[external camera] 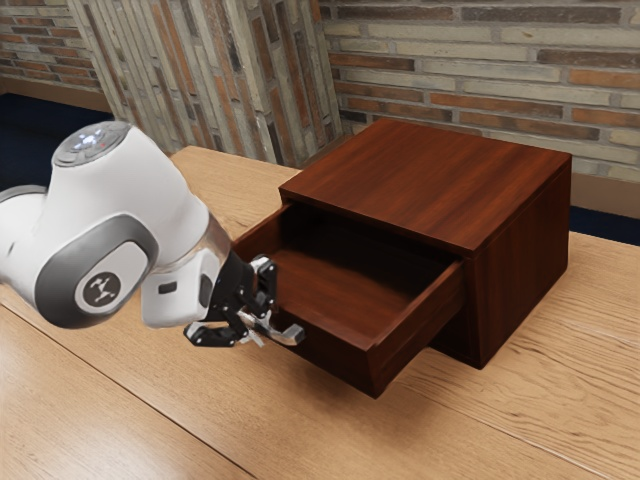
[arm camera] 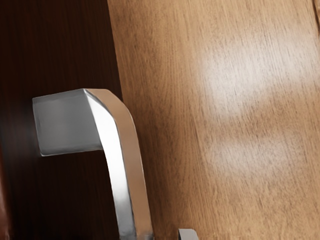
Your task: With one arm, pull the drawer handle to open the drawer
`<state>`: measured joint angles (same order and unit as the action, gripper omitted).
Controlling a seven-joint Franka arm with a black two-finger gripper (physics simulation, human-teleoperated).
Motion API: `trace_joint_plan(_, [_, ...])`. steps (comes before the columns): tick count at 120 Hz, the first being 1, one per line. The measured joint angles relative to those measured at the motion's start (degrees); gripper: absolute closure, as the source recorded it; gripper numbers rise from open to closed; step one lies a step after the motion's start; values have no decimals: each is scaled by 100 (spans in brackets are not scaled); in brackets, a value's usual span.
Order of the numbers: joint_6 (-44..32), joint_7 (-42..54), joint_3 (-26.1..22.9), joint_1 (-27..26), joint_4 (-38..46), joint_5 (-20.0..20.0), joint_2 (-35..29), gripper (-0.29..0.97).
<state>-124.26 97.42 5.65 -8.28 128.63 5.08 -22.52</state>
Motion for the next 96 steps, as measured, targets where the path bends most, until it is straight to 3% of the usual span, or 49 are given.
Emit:
trace_joint_plan(42, [-19, -413, -7, -4, 178, 249, -146, 64])
trace_joint_plan(64, [59, -545, -53, -2, -49, 255, -381, 50])
trace_joint_plan(74, [661, -618, -130, -62, -1278, 98, -401, 47])
trace_joint_plan(86, [2371, -1027, 28, 150, -3477, -198, 91, 37])
trace_joint_plan(96, [3550, -1575, 151, 545, -4335, -265, 505, 24])
